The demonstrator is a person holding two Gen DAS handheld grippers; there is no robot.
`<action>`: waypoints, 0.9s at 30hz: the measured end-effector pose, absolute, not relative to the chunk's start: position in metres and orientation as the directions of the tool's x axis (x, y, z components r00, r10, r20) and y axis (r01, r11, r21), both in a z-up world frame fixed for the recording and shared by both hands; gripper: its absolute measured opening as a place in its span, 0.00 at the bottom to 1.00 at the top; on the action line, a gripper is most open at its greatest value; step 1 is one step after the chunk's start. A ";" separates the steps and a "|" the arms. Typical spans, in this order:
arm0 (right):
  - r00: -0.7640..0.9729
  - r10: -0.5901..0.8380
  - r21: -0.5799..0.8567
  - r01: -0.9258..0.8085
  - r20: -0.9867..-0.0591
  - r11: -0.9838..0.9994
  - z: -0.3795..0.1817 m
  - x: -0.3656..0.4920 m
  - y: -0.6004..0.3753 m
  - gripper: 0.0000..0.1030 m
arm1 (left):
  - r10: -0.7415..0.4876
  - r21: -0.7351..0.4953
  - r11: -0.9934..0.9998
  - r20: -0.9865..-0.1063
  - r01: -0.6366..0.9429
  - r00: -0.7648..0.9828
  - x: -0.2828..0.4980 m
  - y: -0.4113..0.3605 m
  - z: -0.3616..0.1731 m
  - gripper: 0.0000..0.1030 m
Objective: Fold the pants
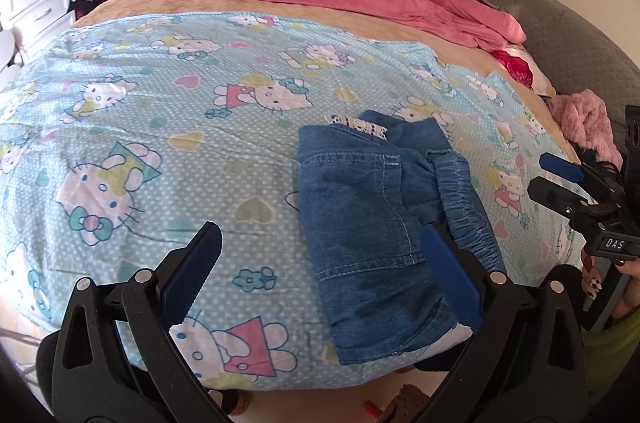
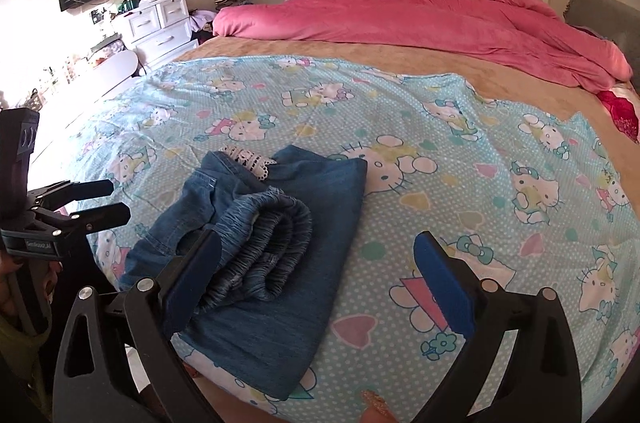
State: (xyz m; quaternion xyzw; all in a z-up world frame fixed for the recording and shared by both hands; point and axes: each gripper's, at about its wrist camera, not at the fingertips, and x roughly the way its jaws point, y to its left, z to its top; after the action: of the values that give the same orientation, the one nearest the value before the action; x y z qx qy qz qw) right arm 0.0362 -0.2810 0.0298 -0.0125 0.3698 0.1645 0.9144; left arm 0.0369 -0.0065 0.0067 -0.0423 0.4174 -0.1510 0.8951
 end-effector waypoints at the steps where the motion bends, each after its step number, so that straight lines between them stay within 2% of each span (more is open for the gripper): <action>1: 0.669 0.288 0.097 -0.308 -0.685 0.946 0.028 0.037 -0.281 0.94 | -0.307 -0.200 0.950 -0.737 0.240 0.602 0.037 -0.008 0.005 0.91; 10: 0.628 0.243 0.094 -0.261 -0.739 0.961 0.009 0.050 -0.291 0.94 | -0.332 -0.234 0.942 -0.758 0.241 0.562 0.048 -0.019 -0.012 0.91; 18: 0.555 0.301 0.180 -0.263 -0.775 0.948 -0.011 0.067 -0.297 0.94 | -0.344 -0.258 0.937 -0.786 0.233 0.513 0.060 -0.031 -0.032 0.91; 22: 0.517 0.295 0.173 -0.271 -0.804 0.947 -0.020 0.077 -0.290 0.92 | -0.350 -0.274 0.936 -0.790 0.221 0.503 0.067 -0.032 -0.038 0.91; 25: 0.485 0.319 0.189 -0.297 -0.815 0.936 -0.026 0.085 -0.282 0.79 | -0.345 -0.267 0.938 -0.799 0.222 0.494 0.072 -0.037 -0.043 0.91; 27: 0.462 0.338 0.211 -0.306 -0.820 0.929 -0.032 0.092 -0.278 0.75 | -0.341 -0.259 0.938 -0.801 0.230 0.492 0.075 -0.041 -0.045 0.91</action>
State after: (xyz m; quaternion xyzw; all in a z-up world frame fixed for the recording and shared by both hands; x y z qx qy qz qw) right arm 0.0921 -0.2777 -0.0320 0.0169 0.4832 0.1883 0.8549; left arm 0.0749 -0.0412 -0.0448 -0.0585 0.4762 -0.1657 0.8616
